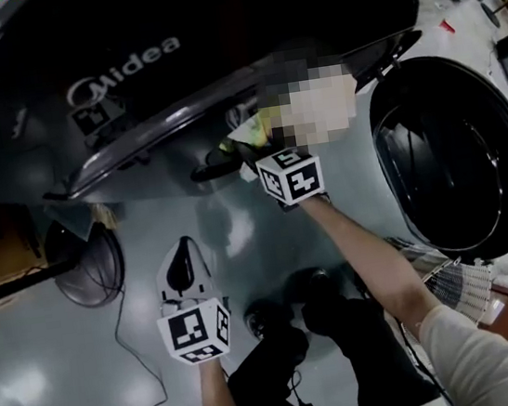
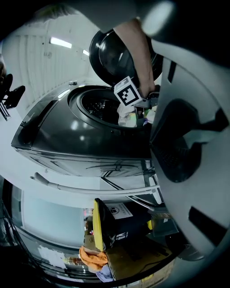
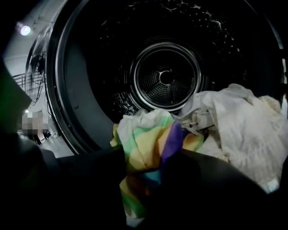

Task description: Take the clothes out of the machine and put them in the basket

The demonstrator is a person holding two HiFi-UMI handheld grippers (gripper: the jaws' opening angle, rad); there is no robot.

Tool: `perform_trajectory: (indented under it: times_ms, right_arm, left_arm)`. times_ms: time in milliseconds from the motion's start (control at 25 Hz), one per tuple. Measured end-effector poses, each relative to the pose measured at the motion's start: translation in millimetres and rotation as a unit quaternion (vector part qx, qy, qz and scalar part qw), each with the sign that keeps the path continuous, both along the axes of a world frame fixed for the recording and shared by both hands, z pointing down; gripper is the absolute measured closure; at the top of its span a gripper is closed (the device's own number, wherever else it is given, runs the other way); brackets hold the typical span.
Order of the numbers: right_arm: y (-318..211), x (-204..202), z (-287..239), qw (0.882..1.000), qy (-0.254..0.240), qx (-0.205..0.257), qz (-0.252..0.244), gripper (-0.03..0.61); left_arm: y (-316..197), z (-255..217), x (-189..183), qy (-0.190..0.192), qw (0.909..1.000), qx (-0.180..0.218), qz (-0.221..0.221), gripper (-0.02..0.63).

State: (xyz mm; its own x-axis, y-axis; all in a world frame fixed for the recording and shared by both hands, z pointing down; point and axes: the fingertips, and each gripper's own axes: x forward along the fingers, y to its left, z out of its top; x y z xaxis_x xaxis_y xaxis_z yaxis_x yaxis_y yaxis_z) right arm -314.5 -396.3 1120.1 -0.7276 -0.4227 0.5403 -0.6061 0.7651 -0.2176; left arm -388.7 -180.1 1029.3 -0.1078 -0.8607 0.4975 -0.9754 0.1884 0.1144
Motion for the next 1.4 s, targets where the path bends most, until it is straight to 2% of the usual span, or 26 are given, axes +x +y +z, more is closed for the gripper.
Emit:
perform_trajectory:
  times_ms: [120,160,520,1040,1240,1400]
  right_arm:
    - [3,2,-5,0.999,0.024,0.021,-0.007,0.443]
    - [5,4,-8,0.999,0.028,0.028,-0.006,0.451]
    - [31,23,-93,0.998,0.031,0.053,-0.016,0.465]
    - [116,82,-272,0.998,0.035,0.047,-0.021,0.465]
    - [141,119,-336,0.998,0.037,0.039,-0.014,0.466]
    - [150,149,-396,0.999,0.032,0.041,0.000,0.466]
  left_arm:
    - [-3,-8,2,-0.003,1.0000,0.005,-0.003,0.595]
    - [-3,-12,4,-0.004,1.0000,0.006,-0.002,0.595]
    - [11,-78,22,0.006,0.9999,-0.009,0.002,0.595]
    - [24,-249,49,0.014,0.9998,-0.003,0.012,0.595]
    - [29,-311,69,0.016,0.9998,0.002,0.013,0.595]
    - [20,-365,86,0.002,0.9996,0.012,0.027,0.595]
